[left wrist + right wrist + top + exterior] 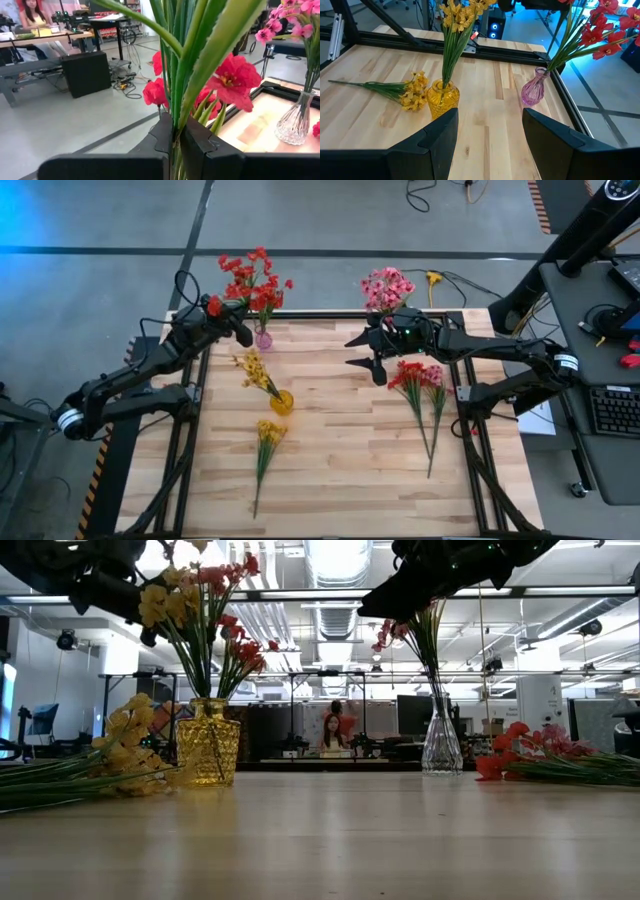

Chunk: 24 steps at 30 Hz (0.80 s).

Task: Sort flowers into vase by color
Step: Put the left red flower into the purple flower vase

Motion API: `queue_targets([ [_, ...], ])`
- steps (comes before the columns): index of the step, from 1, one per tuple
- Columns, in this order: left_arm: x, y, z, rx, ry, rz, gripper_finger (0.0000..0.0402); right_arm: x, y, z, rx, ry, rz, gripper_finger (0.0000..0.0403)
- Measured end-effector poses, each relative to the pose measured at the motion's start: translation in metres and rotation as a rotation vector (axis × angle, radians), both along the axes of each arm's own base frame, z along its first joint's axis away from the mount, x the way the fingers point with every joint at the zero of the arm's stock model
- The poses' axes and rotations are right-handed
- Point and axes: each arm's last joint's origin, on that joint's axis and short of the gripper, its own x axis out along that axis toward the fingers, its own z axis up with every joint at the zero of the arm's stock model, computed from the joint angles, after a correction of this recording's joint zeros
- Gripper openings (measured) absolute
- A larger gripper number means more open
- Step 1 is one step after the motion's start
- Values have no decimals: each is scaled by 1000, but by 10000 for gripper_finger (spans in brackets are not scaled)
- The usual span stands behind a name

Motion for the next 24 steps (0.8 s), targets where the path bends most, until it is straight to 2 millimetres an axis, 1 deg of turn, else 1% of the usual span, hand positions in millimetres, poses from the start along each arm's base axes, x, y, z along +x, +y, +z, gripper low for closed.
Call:
queue_targets([
  [6, -5, -6, -8, 48, -55, -20, 2, 0, 0, 0, 0, 0, 0, 215],
  [13, -6, -8, -22, 42, -58, -36, 2, 0, 0, 0, 0, 0, 0, 215],
  [24, -7, -8, -33, 35, -56, -25, 2, 0, 0, 0, 7, 0, -2, 215],
])
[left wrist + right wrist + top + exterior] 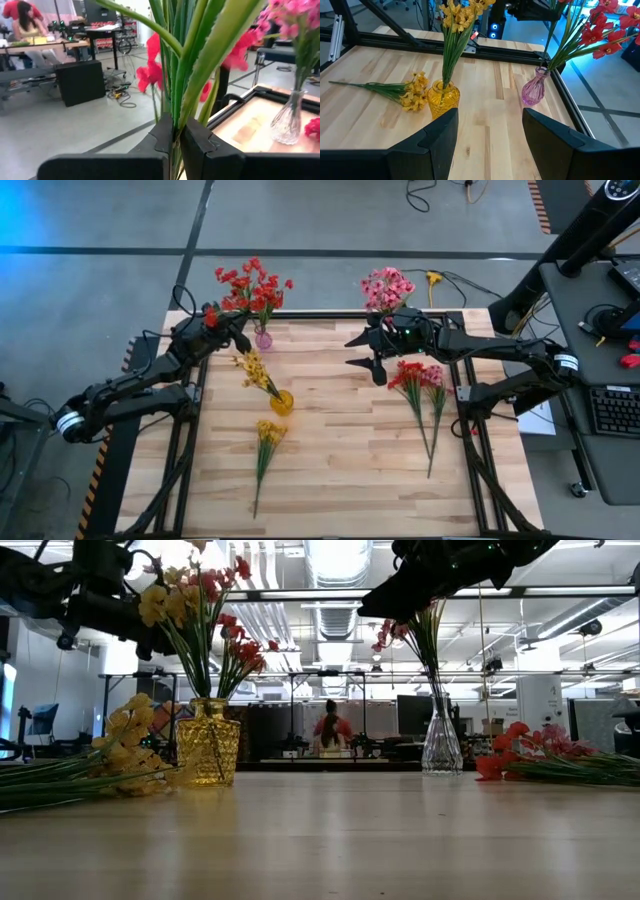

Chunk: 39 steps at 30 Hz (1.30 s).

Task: Sort flowers into vase by color
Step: Put the left red flower into the purple flower vase

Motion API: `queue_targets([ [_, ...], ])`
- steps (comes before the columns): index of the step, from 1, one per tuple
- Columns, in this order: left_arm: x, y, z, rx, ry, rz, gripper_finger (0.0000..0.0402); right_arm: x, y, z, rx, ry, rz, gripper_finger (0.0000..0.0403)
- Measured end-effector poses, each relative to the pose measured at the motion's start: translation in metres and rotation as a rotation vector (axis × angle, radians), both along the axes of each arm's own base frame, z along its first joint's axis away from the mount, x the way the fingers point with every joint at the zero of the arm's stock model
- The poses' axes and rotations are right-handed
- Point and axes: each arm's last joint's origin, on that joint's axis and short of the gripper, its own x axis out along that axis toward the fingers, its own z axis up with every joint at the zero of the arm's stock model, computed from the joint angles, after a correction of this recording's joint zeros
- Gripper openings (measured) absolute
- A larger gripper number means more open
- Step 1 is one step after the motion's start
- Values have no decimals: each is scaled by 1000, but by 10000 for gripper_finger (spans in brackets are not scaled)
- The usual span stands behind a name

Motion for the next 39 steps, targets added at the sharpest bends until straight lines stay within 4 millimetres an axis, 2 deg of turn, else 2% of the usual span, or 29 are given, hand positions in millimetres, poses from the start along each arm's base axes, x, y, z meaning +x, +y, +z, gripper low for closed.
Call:
queue_targets([
  [28, 7, 7, -11, -77, 1, 15, 17, 0, 0, 0, 8, 0, -3, 215],
  [39, 7, 7, -10, -80, 0, 15, 65, 0, 0, 0, 11, 0, -4, 215],
])
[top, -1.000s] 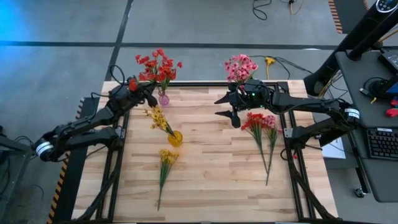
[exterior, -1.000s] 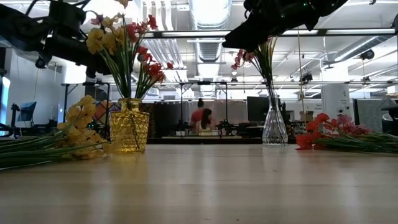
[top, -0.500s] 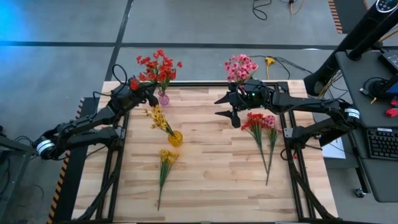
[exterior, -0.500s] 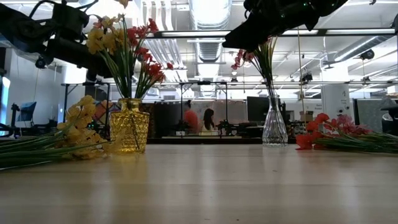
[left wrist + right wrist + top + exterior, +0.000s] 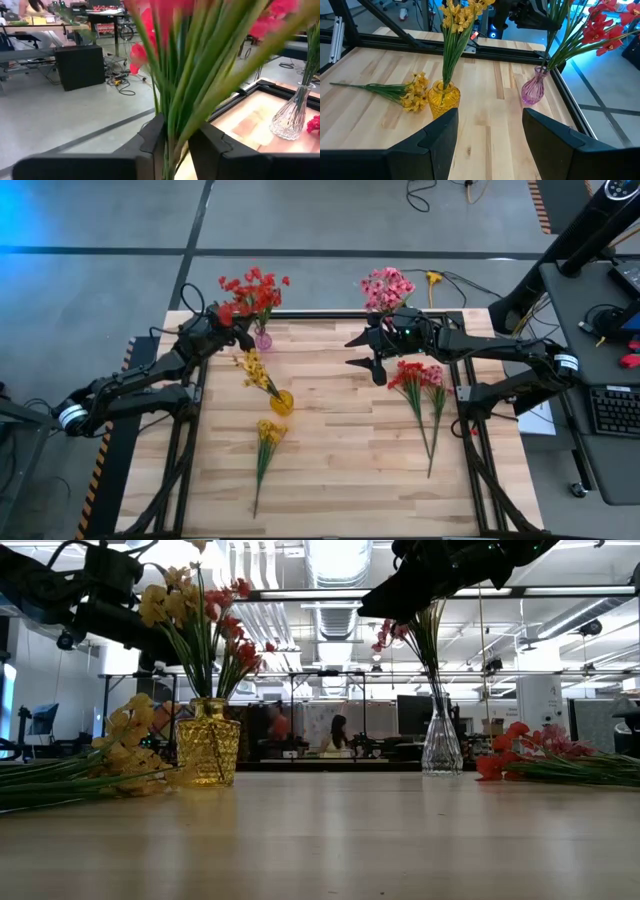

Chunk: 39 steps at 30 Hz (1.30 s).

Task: Sort flowers into vase by color
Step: Put the left red flower into the purple flower vase

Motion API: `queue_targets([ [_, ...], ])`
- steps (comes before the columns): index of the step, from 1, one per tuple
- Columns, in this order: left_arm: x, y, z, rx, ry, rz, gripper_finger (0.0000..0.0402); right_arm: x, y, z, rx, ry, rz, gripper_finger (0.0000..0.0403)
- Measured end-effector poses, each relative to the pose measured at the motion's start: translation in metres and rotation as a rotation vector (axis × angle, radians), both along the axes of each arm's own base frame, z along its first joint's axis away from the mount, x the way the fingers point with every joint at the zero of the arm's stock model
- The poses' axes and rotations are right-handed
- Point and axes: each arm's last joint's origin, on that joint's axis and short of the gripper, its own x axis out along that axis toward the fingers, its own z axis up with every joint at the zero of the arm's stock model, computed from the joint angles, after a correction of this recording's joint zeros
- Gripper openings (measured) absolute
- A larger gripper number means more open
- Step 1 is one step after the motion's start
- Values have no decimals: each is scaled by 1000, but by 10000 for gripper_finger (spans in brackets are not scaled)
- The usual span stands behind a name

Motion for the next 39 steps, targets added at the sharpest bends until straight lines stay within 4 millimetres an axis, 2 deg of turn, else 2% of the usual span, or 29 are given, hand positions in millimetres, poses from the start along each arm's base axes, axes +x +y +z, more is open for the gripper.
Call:
queue_targets([
  [25, -3, -3, -1, -26, 44, -2, 167, 0, 0, -1, 12, 9, -3, 215],
  [39, -11, -11, 4, -31, 43, -7, 194, 0, 0, -1, 29, 10, -9, 215],
])
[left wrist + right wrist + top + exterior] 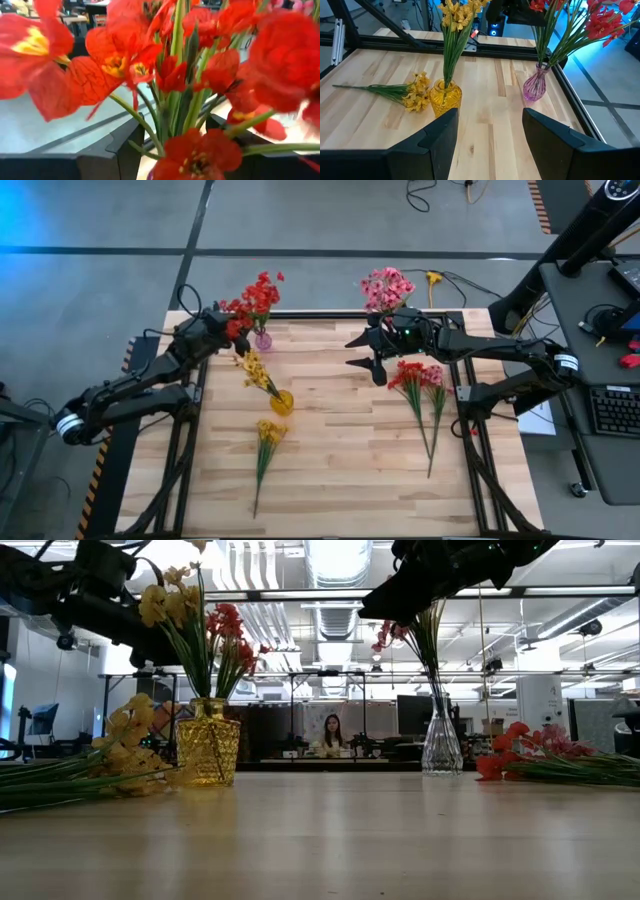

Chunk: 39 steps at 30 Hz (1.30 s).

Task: Sort flowers into vase by color
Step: Put the left red flower into the purple flower vase, then put the yellow flower into the yellow flower vase

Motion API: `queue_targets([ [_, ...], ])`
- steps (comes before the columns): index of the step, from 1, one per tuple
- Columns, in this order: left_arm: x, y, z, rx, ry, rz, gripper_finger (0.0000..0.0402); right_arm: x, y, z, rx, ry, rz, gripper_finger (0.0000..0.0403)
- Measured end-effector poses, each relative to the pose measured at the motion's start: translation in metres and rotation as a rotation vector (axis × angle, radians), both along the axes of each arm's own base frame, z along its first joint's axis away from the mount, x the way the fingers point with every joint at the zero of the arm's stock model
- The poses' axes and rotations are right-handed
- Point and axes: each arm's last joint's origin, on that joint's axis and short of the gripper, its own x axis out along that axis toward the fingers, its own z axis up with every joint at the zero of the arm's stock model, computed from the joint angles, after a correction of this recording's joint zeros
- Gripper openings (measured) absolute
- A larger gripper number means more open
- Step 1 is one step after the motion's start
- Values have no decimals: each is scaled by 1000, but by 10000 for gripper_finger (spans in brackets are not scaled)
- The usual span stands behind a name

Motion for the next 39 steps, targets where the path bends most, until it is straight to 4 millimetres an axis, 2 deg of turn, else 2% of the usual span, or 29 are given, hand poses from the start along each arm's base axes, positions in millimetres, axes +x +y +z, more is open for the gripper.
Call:
queue_targets([
  [8, -8, -7, 2, -16, 8, 1, 215, 0, 0, 0, 7, -1, -3, 215],
  [15, -12, -12, 17, -74, 63, 2, 239, 0, 0, 0, 7, -2, -3, 215],
  [29, -25, -24, 54, -257, 232, 9, 275, 0, 0, 0, 12, -2, -5, 215],
  [39, -39, -36, 92, -277, 265, 35, 277, 0, 0, 0, 17, -2, -7, 215],
])
